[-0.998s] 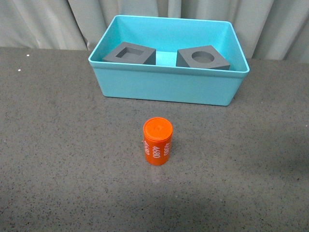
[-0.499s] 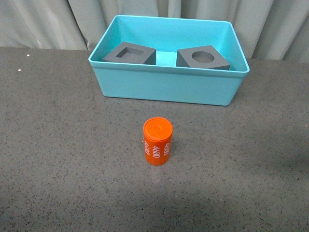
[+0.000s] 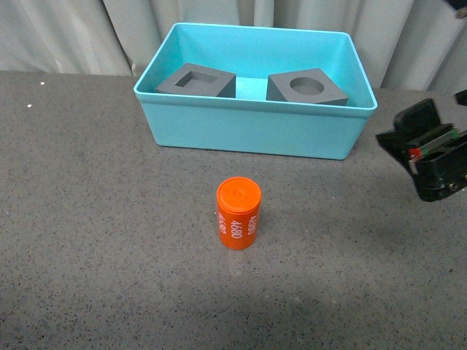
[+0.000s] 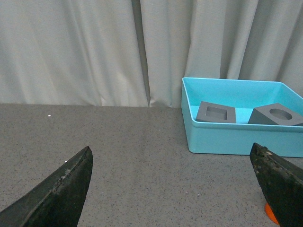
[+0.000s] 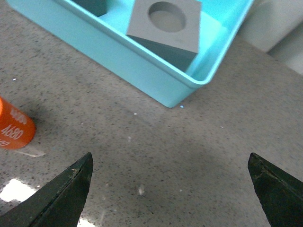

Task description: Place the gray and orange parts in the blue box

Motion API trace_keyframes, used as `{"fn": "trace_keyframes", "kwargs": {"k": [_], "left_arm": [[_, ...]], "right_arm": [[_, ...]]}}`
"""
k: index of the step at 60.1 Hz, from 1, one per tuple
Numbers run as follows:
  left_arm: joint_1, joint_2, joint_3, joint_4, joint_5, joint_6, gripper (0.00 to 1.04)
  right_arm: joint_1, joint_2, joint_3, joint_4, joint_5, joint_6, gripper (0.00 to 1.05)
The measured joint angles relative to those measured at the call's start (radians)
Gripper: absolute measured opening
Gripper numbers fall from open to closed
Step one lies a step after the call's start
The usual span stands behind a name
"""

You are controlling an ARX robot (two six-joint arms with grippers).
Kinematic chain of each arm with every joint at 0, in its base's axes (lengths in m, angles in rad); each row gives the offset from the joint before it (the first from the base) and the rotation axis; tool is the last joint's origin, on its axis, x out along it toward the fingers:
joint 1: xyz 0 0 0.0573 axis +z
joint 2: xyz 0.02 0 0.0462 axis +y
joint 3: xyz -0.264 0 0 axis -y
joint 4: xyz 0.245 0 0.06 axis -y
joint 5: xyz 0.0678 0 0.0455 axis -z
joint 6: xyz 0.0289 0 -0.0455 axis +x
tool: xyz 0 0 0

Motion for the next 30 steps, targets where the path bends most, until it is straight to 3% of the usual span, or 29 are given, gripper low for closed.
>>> {"fn": "trace_keyframes", "kwargs": {"k": [17,30], "left_arm": [[0.000,0.000,0.000,0.000,0.000,0.000,0.98],[0.000,0.000,0.000,0.000,0.000,0.000,0.98]], "right_arm": [[0.105,0.179,0.199,-0.185,-0.245,-0.095,0.95],[0.170,0.295,0.285,-0.257,-0.300,-0.113,0.95]]}}
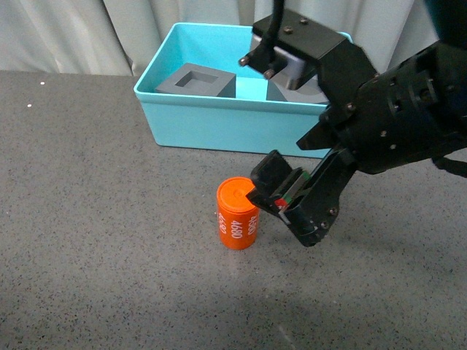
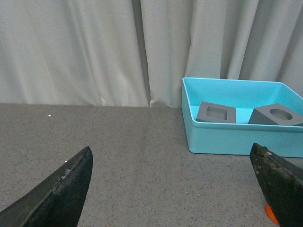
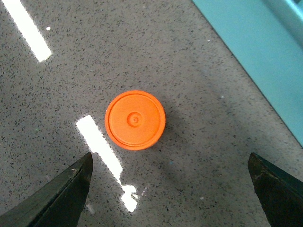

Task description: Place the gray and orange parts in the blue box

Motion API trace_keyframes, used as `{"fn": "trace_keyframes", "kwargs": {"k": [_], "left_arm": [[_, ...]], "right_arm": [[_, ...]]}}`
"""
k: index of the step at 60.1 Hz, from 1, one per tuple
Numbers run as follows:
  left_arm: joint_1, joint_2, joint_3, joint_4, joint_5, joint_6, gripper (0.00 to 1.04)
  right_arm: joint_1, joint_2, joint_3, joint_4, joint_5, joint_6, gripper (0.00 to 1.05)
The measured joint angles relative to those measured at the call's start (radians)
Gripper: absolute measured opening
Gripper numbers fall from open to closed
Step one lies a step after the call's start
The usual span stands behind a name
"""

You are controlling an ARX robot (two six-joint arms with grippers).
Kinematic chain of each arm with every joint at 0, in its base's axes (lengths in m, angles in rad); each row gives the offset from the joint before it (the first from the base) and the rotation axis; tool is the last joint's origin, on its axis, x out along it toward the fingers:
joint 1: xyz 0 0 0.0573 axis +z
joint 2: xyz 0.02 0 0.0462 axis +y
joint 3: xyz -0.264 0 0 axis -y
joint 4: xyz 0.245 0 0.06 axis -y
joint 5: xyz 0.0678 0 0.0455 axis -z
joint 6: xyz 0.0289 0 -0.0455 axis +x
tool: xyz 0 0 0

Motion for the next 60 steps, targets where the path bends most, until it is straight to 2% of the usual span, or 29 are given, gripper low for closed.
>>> {"fn": "trace_keyframes", "kwargs": {"k": [12,26,39,53,60], "left_arm": [[0.000,0.000,0.000,0.000,0.000,0.000,0.98],[0.000,0.000,0.000,0.000,0.000,0.000,0.98],[0.000,0.000,0.000,0.000,0.000,0.000,0.98],[0.000,0.000,0.000,0.000,0.000,0.000,0.98],[0.000,0.000,0.000,0.000,0.000,0.000,0.98]], "right_arm": [[0.060,0.135,0.093,-0.003,0.024,0.008,0.95],[0.108,0.259,0.200,-0.105,0.092,0.006,0.95],[0.132,0.323,0.253,-0.113,0.099,0.022,0.95],[0.140,0.350,0.274,-0.117,0.138,0.032,0.57],[0.137,0.348,0.274,-0.119,0.142,0.034,0.45]]}}
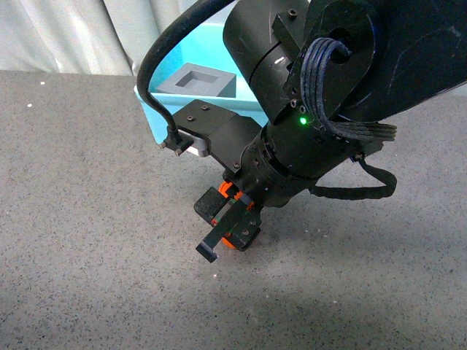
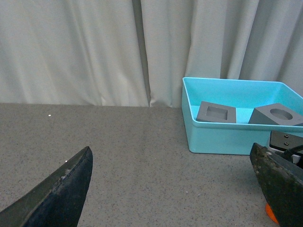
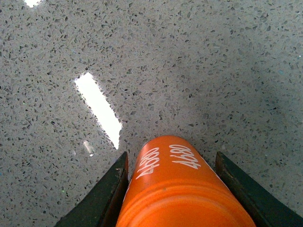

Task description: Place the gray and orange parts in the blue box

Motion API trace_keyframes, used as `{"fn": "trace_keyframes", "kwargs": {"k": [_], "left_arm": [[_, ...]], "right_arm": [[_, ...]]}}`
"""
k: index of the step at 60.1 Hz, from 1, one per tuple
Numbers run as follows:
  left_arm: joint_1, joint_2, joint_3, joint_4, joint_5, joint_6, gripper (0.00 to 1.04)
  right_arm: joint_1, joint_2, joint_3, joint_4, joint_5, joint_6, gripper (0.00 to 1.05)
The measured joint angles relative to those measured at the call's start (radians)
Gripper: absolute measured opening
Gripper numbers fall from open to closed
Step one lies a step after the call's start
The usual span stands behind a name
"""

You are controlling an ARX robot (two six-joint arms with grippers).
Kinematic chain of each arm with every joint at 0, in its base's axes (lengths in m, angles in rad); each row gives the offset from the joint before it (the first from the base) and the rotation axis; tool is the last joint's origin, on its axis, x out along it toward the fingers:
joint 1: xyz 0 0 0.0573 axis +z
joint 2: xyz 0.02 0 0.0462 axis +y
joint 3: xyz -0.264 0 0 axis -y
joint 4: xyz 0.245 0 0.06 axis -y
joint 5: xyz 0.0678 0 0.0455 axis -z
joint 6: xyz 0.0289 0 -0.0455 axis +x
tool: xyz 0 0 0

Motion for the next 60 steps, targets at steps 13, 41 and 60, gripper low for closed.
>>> {"fn": "trace_keyframes", "kwargs": {"k": [13,41,60], "left_arm": [[0.000,0.000,0.000,0.000,0.000,0.000,0.98],[0.000,0.000,0.000,0.000,0.000,0.000,0.98],[0.000,0.000,0.000,0.000,0.000,0.000,0.98]], "right_arm": [[-0.035,-0.076,-0.014,-0.008,-0.005,0.000,0.45],[-0.189,0.008,0.462,-0.141,-0.008,0.100,0.44],[-0.185,0.274,0.780,-0.289,0.037,0.137,0.44]]}}
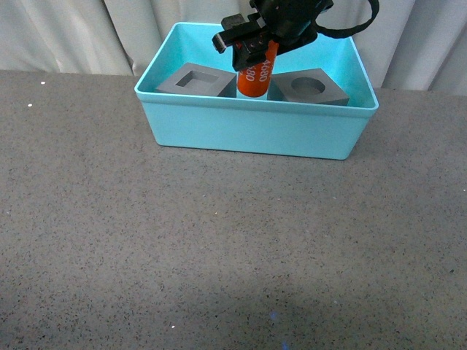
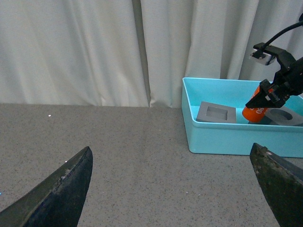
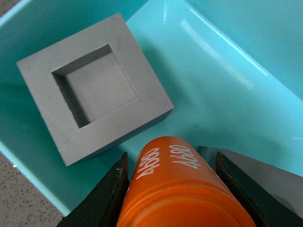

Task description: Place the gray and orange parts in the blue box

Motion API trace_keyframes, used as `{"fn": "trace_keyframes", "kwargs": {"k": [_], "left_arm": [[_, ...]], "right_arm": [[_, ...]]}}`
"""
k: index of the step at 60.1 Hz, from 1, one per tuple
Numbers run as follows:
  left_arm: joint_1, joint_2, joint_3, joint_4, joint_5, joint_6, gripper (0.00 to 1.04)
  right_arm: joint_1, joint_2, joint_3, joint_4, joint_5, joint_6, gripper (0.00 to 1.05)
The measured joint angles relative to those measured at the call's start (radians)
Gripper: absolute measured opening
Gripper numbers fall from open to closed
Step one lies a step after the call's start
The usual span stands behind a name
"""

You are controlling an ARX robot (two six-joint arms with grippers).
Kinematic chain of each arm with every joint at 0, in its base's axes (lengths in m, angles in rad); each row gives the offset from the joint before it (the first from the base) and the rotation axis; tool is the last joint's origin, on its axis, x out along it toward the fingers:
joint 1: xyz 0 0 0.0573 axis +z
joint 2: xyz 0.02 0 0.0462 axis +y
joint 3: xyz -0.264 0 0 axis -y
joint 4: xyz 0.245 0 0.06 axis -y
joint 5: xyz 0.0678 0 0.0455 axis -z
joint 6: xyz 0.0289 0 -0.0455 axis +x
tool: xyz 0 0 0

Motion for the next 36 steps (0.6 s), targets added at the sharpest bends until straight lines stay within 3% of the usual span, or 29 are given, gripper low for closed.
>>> {"fn": "trace_keyframes", "kwargs": {"k": [21,36], "left_arm": [[0.000,0.000,0.000,0.000,0.000,0.000,0.98],[0.000,0.000,0.000,0.000,0.000,0.000,0.98]], "right_arm": [[0.000,0.109,0.117,-0.079,0.019,0.013,0.44],[0.001,0.101,0.102,-0.059,0.034,0.037,0.80]]}}
